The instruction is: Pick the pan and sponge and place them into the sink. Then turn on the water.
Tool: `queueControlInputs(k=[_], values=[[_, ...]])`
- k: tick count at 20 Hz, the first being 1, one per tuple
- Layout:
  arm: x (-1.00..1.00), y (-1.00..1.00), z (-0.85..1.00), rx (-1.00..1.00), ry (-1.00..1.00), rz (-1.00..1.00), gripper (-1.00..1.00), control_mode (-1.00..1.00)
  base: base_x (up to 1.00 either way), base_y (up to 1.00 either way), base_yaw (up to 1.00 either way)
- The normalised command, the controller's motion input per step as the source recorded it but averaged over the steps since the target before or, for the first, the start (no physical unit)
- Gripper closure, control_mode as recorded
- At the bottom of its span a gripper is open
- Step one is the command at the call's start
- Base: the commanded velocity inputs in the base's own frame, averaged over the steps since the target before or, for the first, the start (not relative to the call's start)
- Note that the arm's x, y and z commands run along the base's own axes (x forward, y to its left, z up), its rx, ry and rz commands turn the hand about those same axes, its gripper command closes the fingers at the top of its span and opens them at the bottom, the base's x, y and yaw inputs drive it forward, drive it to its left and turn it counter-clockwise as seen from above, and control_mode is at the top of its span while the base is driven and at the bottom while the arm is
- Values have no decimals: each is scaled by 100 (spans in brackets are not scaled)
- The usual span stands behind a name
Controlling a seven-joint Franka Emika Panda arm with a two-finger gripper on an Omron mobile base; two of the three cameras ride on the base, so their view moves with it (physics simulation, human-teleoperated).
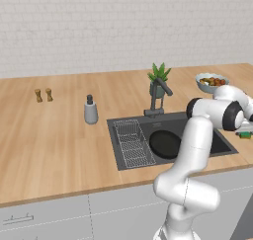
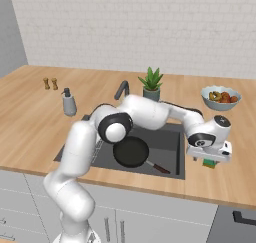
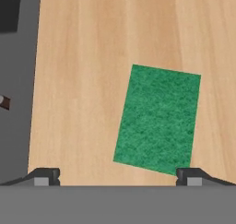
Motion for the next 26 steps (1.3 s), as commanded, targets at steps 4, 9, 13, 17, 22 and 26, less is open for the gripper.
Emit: queueControlInputs(k=[4, 9, 13, 17, 22, 26], values=[[0, -11, -9, 0, -6, -2, -100, -100, 0, 0, 0], [0, -24, 0, 0, -2, -4, -100, -100, 0, 0, 0], [4, -15, 0, 0, 0, -4, -100, -100, 0, 0, 0], [15, -1, 0, 0, 0, -3, -100, -100, 0, 0, 0], [17, 0, -1, 0, 0, 0, -100, -100, 0, 0, 0], [5, 0, -11, 0, 0, 0, -100, -100, 0, 0, 0]])
